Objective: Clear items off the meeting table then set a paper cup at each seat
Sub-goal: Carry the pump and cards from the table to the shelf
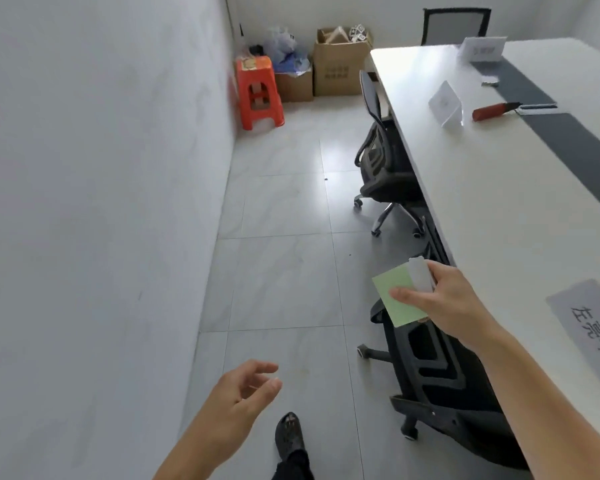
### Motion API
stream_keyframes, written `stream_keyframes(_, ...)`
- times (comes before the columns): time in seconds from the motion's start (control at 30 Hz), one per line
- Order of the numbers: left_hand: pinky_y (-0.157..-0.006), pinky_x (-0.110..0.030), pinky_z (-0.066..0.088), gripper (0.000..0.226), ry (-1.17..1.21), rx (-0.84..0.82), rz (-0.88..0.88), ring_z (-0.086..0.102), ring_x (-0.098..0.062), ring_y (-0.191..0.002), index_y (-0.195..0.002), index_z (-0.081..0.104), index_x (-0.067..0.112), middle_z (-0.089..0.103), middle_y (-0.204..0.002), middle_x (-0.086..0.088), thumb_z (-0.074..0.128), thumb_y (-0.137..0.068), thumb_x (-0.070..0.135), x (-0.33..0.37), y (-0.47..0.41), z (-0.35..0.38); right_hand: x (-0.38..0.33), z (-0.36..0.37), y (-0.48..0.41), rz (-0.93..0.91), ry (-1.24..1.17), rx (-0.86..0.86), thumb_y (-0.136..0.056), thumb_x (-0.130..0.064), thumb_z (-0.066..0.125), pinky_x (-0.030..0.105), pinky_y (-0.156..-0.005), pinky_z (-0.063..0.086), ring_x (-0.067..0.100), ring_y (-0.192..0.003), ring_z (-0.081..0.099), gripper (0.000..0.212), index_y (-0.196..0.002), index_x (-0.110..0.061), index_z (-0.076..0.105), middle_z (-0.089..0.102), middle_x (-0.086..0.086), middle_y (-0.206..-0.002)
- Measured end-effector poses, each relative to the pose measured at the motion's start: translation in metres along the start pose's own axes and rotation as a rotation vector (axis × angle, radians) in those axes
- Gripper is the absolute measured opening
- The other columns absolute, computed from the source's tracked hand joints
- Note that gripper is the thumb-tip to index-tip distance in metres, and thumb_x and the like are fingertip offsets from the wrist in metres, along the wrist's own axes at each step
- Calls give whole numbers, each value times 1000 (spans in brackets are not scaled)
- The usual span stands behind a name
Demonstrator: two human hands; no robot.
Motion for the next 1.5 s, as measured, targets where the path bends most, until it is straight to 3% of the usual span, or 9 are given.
stream_keyframes(0.13,-84,-19,50,15,-38,-21,49,67,-8,-94,-106,65,35,69,-98,2,64,-91,33,26,-60,-42,-32,25,-68,-11,-11,25,-79,-16,78,23,-54,51,15,-75,68,16,-89,-18,65,69,0,-83)
stream_keyframes(0.37,-79,-21,52,14,-25,-60,46,69,-12,-89,-104,66,32,70,-95,-4,66,-90,30,64,-159,-94,-54,29,-168,16,-55,52,-78,-16,78,29,-55,55,18,-75,70,19,-92,-15,66,70,2,-82)
stream_keyframes(0.47,-78,-22,52,22,-41,-85,39,69,-8,-85,-103,67,33,70,-94,-3,67,-83,43,82,-212,-103,-47,13,-220,58,-71,85,-78,-15,78,37,-60,59,20,-77,70,21,-94,-14,65,70,4,-85)
stream_keyframes(0.6,-76,-19,51,14,-98,-122,50,69,-10,-87,-103,66,32,70,-95,-5,65,-90,33,122,-298,-105,-45,-15,-302,64,-80,145,-78,-16,79,27,-53,53,18,-75,69,22,-96,-13,65,70,3,-84)
stream_keyframes(0.7,-79,-21,53,25,-146,-185,78,69,-7,-85,-104,67,33,71,-92,-2,66,-82,45,174,-361,-103,-50,-45,-359,82,-110,191,-78,-14,79,20,-47,50,9,-64,69,22,-96,-11,66,69,0,-78)
stream_keyframes(0.87,-78,-24,51,15,-163,-179,155,70,-8,-85,-102,68,33,73,-94,-3,68,-87,36,263,-463,-115,-63,-106,-445,107,-100,289,-76,-15,81,33,-61,58,19,-75,72,21,-93,-14,69,73,1,-82)
stream_keyframes(1.2,-74,-20,50,16,-307,-377,263,68,-5,-87,-106,66,34,71,-96,-3,64,-90,35,379,-667,-106,-63,-188,-581,210,-193,486,-81,-9,75,19,-44,48,18,-64,65,14,-91,-10,65,67,7,-79)
stream_keyframes(1.37,-74,-23,51,27,-314,-414,293,69,-11,-86,-102,68,34,72,-95,-6,68,-80,50,446,-772,-121,-69,-207,-660,285,-215,570,-81,-11,76,24,-48,51,18,-65,66,15,-92,-12,65,68,6,-80)
stream_keyframes(1.5,-75,-23,51,13,-372,-535,327,69,-11,-86,-103,67,33,72,-95,-7,64,-91,32,497,-844,-104,-76,-228,-701,328,-241,675,-81,-14,77,23,-49,50,16,-64,66,15,-89,-10,65,67,3,-77)
Point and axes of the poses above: each hand's wrist, its own y-axis away from the middle knuckle, its own z-axis out of the palm, x = y × z, the point moved 7 cm from there along -y, towards the middle knuckle
